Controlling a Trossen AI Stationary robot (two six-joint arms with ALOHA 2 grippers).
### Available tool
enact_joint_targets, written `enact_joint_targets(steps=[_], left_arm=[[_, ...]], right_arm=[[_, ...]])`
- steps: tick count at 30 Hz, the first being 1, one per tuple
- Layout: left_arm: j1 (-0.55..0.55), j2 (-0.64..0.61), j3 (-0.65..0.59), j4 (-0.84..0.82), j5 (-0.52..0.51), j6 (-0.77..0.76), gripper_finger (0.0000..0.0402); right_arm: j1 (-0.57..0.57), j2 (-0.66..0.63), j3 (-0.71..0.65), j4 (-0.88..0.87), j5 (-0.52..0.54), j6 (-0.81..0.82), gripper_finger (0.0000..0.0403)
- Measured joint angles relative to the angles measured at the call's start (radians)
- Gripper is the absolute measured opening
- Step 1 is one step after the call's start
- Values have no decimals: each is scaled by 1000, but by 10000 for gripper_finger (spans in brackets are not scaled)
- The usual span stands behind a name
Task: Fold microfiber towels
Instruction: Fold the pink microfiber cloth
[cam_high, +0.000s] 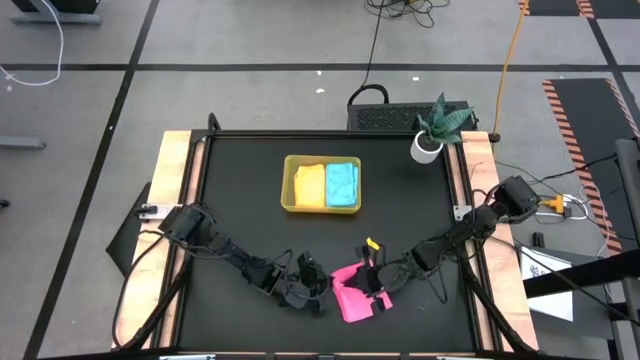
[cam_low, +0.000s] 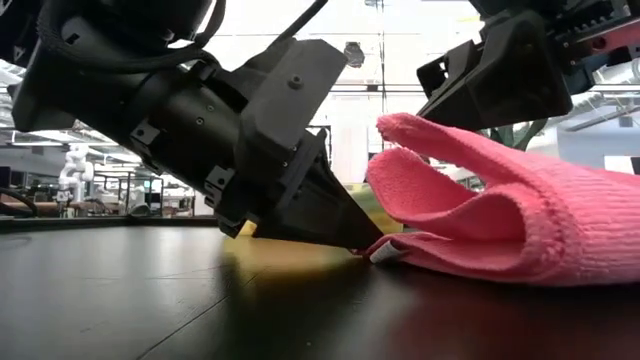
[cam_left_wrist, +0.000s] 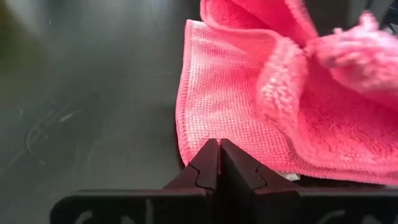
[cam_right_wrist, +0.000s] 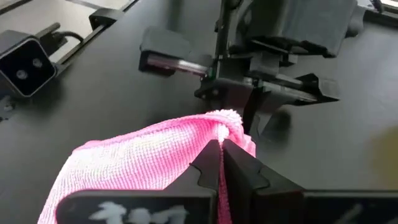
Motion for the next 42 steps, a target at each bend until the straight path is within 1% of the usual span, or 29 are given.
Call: enact_joint_targets(steps=[3,6,10,12,14,19,22,25,27,30,33,38,42], left_arm=[[-1,0,0,1,0,0,5],[-1,0,0,13,0,2,5],[-1,1,0,25,0,9,21],[-1,1,0,25,0,9,22],[-1,1,0,26,0,7,18],[-1,1,0,41,0,22,3],[0,1,0,46,0,25,13],[1,1,0,47,0,26,20],[1,1,0,47,0,26,16],[1,1,0,47,0,27,5],[1,1,0,47,0,27,5],[1,1,0,47,-1,27,22],[1,1,0,48,-1,27,18]], right_arm=[[0,0,-1,-17,-1,1,6],[0,0,-10,-12,0,3,6],[-8,0,-68,84,2,4,3],[-15,0,-99,146,4,14,2],[-23,0,-127,191,-1,36,3],[-42,1,-163,199,-3,56,1],[-48,28,-175,250,-4,60,1],[-48,91,-175,357,-4,44,1],[-47,126,-176,405,-1,30,1],[-53,147,-175,455,3,30,1],[-65,148,-175,444,4,46,1],[-88,148,-175,430,4,52,1],[-88,148,-175,429,4,54,19]])
